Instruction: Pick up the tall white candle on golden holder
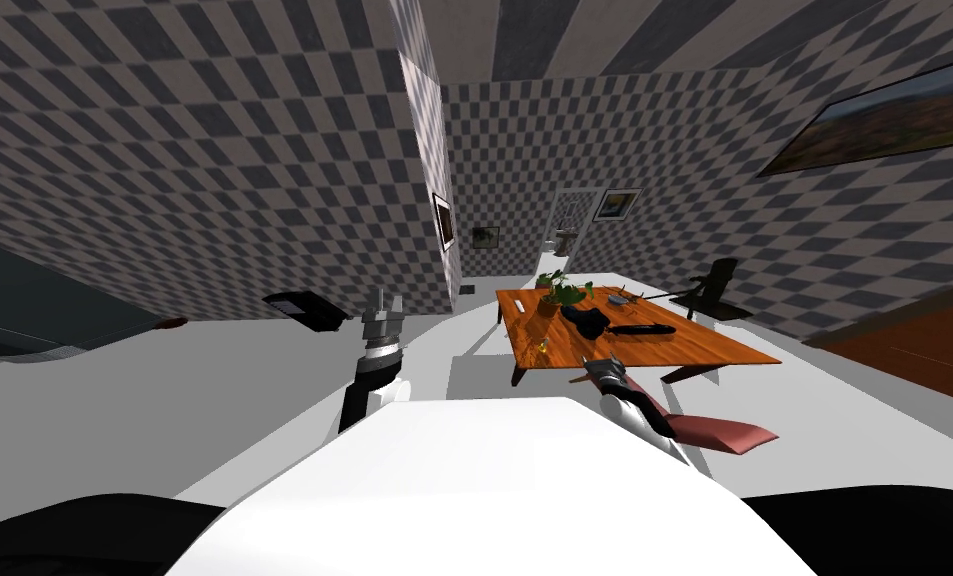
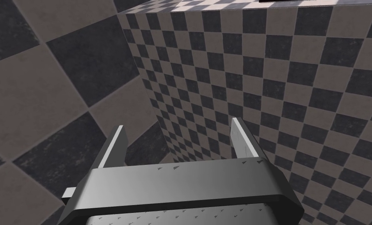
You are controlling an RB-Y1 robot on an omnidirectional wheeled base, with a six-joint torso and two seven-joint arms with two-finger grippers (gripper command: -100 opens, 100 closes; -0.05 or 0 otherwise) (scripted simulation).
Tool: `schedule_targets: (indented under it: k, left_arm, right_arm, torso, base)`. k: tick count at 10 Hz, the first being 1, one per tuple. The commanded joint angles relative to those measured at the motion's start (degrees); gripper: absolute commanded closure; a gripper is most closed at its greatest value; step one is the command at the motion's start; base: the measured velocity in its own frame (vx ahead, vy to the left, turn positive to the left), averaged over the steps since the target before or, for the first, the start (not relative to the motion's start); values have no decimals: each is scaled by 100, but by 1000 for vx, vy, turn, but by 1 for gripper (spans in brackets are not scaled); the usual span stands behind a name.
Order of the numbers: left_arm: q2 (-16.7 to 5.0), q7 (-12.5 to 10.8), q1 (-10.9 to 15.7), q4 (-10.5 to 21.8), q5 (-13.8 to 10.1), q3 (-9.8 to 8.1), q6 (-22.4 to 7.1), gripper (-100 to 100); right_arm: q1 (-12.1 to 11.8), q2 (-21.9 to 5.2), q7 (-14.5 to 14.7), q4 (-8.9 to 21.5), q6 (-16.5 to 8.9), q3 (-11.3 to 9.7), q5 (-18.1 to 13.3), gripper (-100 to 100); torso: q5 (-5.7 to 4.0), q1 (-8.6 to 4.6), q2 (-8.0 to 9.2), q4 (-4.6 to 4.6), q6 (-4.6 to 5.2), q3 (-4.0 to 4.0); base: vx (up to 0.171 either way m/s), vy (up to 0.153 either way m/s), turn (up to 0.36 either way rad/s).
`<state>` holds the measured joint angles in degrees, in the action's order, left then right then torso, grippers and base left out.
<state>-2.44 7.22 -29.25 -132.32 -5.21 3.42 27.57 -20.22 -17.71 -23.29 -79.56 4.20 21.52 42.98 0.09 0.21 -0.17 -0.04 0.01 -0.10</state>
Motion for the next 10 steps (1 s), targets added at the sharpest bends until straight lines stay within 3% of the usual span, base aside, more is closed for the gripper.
schedule_targets:
  k: [1,2,3,5,8,10]
  left_arm:
    - [0,0,0,0,0,0,0,0]
    - [0,0,0,0,0,0,0,0]
    - [0,0,0,0,0,0,0,0]
    - [0,0,0,0,0,0,0,0]
    - [0,0,0,0,0,0,0,0]
    - [0,0,0,0,0,0,0,0]
  right_arm:
    - [94,-57,-78,286,-201,106,286,-100]
    - [94,-57,-78,442,-201,106,368,-100]
    - [183,-91,-135,592,-387,207,579,-100]
    - [183,-91,-135,785,-387,207,662,-100]
    - [370,-148,-241,1294,-772,401,1194,-100]
    - [370,-148,-241,1470,-772,401,1252,-100]
  torso:
    - [0,0,0,0,0,0]
    - [0,5,-4,0,-2,-2]
    - [0,0,-5,-1,0,-3]
    - [-2,-9,-10,-2,-1,-6]
    - [-2,-12,-2,0,0,-1]
    - [-2,-12,-12,-2,-1,-7]
  base:
    - [55,85,28]
    - [60,65,16]
    - [79,51,32]
    - [48,33,9]
    - [60,46,32]
    - [58,21,7]
